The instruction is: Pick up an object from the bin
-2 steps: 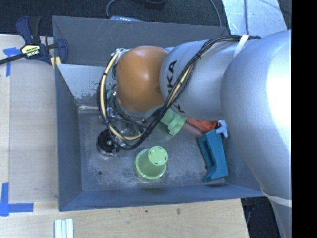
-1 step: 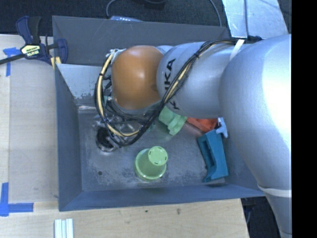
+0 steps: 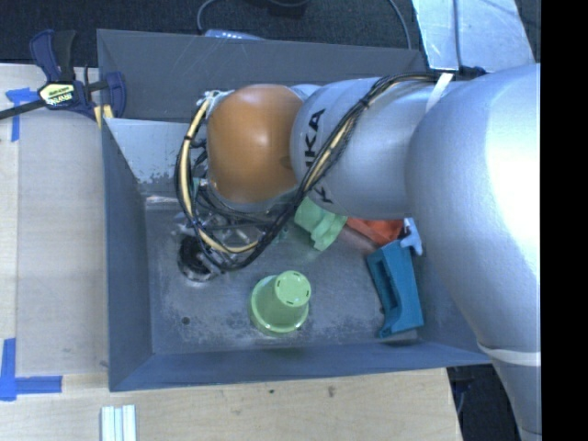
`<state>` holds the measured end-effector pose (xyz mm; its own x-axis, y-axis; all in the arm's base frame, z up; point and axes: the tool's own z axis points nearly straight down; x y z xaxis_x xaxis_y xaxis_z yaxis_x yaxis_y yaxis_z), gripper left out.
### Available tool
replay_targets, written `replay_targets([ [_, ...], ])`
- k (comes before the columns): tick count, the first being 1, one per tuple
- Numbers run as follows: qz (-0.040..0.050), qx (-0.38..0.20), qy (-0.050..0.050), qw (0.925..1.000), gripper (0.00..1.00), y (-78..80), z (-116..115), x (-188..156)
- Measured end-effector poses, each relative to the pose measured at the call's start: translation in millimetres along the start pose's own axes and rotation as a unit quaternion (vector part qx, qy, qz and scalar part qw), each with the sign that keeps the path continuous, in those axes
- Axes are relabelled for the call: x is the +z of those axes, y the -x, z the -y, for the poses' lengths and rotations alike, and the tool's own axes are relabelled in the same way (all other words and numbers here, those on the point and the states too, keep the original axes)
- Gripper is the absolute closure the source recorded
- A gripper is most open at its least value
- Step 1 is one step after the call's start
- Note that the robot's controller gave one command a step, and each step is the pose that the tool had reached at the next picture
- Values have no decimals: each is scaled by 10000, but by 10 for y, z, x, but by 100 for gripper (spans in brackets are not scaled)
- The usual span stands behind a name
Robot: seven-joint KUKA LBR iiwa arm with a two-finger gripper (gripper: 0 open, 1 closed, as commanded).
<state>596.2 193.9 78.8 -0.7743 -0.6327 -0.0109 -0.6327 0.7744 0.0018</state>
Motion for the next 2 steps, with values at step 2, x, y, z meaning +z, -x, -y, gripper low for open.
replay_targets([
  [2,49,-90,-24,9999,100,-5,46,-563],
])
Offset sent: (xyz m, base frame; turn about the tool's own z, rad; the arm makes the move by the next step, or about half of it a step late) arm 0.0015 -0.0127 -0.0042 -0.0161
